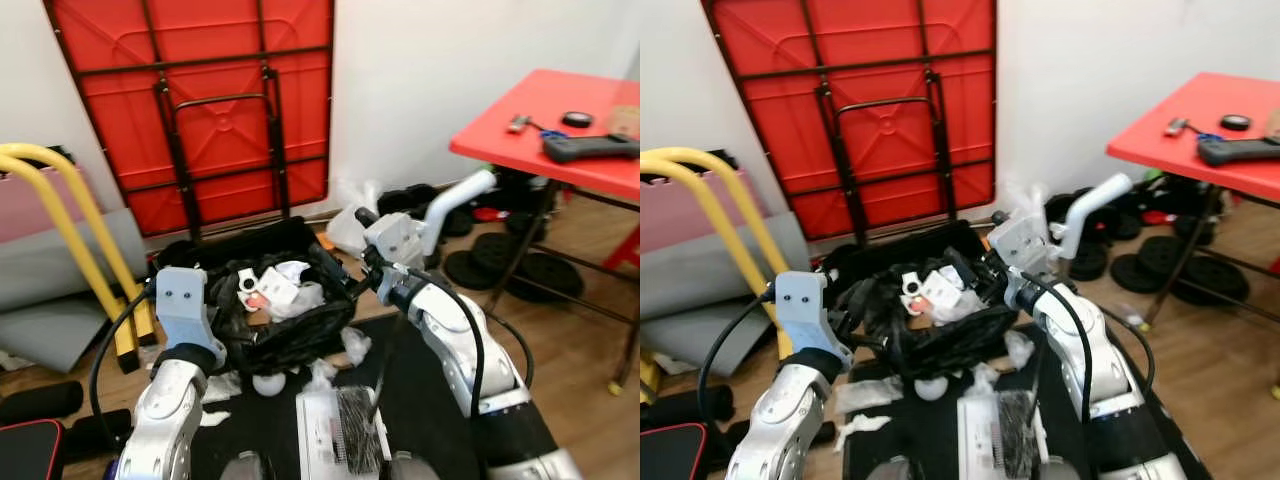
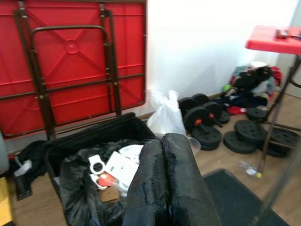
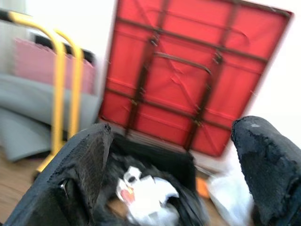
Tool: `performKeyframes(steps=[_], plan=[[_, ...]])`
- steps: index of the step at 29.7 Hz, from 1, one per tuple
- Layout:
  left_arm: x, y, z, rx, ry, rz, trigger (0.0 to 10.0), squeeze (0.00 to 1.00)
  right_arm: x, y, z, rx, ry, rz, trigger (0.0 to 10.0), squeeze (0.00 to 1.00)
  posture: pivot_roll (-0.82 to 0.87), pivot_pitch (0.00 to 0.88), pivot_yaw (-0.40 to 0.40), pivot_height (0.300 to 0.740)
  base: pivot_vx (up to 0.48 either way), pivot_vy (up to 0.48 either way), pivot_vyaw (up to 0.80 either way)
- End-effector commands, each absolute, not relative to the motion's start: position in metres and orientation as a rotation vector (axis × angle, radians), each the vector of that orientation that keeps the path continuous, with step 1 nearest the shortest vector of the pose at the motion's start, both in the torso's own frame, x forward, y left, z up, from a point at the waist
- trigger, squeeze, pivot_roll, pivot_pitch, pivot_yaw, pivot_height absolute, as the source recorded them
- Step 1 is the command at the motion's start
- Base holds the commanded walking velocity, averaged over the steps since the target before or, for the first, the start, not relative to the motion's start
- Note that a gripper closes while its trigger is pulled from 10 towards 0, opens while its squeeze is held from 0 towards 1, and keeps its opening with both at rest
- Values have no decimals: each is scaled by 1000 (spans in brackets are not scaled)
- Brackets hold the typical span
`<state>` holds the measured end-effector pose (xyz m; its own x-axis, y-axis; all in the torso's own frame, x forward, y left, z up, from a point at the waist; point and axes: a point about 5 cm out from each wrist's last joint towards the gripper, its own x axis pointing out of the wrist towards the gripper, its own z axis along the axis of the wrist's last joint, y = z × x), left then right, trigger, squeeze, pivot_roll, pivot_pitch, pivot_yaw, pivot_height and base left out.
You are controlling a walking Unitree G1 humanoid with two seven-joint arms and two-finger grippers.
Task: Sweep floor
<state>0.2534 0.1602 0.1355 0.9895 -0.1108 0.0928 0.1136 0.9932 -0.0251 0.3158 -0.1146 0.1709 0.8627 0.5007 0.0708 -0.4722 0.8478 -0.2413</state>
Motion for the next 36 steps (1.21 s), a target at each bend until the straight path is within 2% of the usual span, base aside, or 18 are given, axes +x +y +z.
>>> performKeyframes(steps=[1, 19, 23, 36], plan=[[253, 162, 134, -25, -75, -106, 10000, 0, 324, -126, 170, -237, -102, 434, 10000, 0, -130, 0, -7, 585, 0, 0, 0], [253, 161, 135, 11, -71, -123, 10000, 0, 336, -165, 162, -315, -55, 246, 10000, 0, -125, 0, 0, 540, 0, 0, 0], [252, 161, 135, 20, -71, -127, 10000, 0, 337, -181, 149, -306, 0, 186, 10000, 0, -126, 0, 1, 525, 0, 0, 0], [252, 154, 139, 89, -86, -195, 10000, 0, 334, -205, 119, -266, 133, 83, 10000, 0, -131, 0, 3, 485, 0, 0, 0]])
